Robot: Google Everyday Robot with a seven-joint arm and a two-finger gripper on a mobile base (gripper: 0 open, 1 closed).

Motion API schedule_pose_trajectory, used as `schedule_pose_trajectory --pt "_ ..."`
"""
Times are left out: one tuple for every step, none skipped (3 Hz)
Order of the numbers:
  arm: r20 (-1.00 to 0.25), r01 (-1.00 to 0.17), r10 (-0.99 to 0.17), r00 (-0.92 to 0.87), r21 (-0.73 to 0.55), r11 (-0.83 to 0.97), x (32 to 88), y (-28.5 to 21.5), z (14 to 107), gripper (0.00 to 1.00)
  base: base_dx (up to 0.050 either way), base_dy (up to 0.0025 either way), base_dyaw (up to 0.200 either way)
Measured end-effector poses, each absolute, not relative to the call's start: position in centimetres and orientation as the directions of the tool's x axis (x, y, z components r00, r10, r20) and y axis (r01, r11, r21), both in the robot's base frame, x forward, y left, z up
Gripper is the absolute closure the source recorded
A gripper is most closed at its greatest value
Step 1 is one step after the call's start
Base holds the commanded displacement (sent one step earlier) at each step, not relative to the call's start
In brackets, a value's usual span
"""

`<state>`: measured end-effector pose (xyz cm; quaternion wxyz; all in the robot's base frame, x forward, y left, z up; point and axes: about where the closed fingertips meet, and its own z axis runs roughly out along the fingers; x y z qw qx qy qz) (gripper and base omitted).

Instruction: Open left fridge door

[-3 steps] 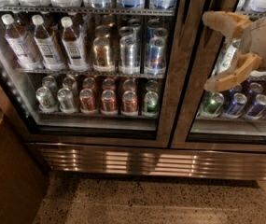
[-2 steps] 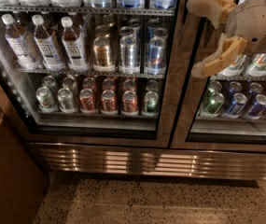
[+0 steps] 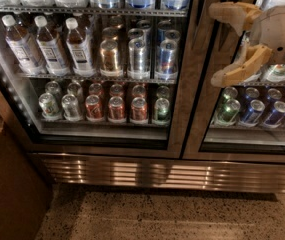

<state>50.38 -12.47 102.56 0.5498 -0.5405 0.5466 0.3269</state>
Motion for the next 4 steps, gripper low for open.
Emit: schedule_pose_trajectory --pt "-0.962 -0.939 -0.222 0.158 -0.216 0.268 50.3 -14.8 101.8 0.00 0.000 0.00000 0.000" --pt "-0.960 -0.924 -0.215 0.179 -0.239 0.297 50.7 -13.4 102.6 0.00 0.000 0.00000 0.000" --pt "-0.960 -0.924 -0.215 0.179 -0.239 0.297 50.7 -13.4 102.6 0.00 0.000 -0.00002 0.190" --pt "-0.960 -0.925 -0.215 0.179 -0.239 0.297 50.6 -13.4 102.6 0.00 0.000 0.00000 0.000"
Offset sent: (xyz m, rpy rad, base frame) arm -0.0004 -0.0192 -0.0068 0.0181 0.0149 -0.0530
